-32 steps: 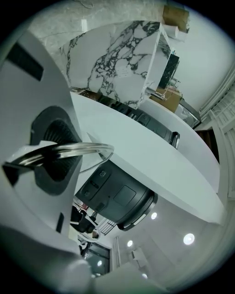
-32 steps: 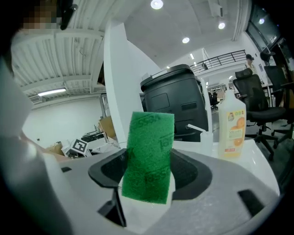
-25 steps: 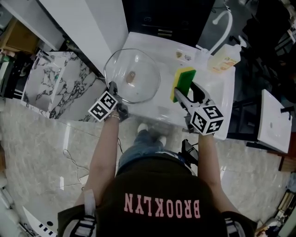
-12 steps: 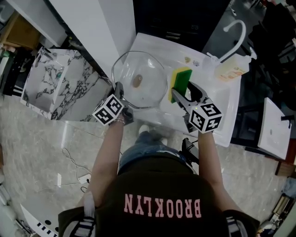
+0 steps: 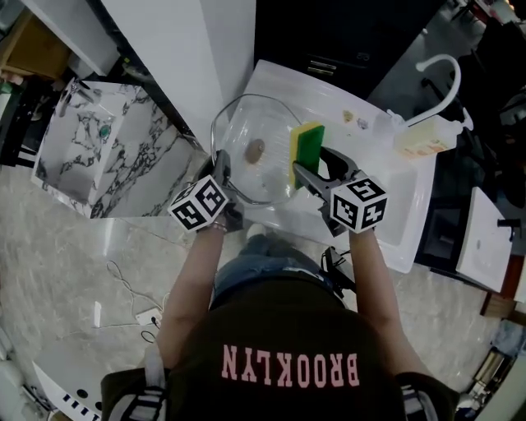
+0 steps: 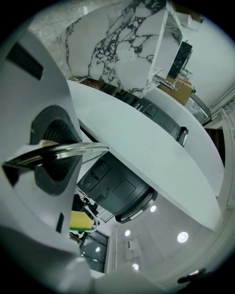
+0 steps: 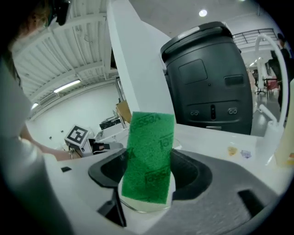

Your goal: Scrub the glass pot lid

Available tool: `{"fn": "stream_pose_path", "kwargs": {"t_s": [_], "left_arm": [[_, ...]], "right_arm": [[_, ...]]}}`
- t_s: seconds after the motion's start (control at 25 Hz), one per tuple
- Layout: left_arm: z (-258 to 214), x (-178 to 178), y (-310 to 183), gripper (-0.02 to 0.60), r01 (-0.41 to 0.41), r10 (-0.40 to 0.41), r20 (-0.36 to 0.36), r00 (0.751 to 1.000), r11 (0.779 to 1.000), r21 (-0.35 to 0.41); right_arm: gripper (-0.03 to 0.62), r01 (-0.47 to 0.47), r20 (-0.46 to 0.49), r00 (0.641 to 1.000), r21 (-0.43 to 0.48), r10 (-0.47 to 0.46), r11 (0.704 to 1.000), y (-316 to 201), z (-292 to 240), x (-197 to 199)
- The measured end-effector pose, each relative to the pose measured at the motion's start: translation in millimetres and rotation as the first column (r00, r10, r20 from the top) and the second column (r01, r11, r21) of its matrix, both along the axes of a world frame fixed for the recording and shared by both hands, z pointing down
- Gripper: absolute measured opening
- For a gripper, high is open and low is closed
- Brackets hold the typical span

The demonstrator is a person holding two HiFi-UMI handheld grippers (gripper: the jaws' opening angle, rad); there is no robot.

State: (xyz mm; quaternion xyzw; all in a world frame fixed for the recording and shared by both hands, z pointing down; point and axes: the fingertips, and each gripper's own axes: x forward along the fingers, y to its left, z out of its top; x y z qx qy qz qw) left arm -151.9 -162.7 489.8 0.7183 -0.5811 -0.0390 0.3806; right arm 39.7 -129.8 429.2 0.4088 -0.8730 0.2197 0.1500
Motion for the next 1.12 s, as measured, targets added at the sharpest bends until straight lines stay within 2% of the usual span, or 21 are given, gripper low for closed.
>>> {"fn": "stream_pose_path", "kwargs": {"t_s": [0.16, 0.28, 0.56, 0.8, 1.12], "left_arm": [[0, 2, -2, 0.035, -0.011, 0.011, -0.005, 1.0, 1.0, -0.005], [0, 3, -2, 0.035, -0.011, 0.011, 0.0, 1.0, 1.0, -0.009], [0, 4, 0, 0.035, -0.013, 0.013, 0.016, 1.0, 1.0, -0.011], [1, 3, -1, 0.035, -0.004, 0.004, 0.027, 1.0, 1.0, -0.021], [4, 3, 3, 0.035, 0.005, -0.004, 0.047, 0.999, 0.999, -0.032]], "right_arm": [[0.282, 0.091, 0.079, 0.993, -0.117, -0.082, 0.989, -4, 10, -35], [0.282, 0.11, 0.115, 0.989, -0.203, -0.088, 0.973, -9, 19, -57], [0.282, 0.146, 0.108, 0.988, -0.383, -0.112, 0.912, -10, 48, -94], [0.282, 0.168, 0.107, 0.985, -0.444, -0.134, 0.88, -11, 62, -113], [0.282, 0.252, 0.064, 0.964, -0.522, -0.257, 0.815, 3, 85, -121]]}}
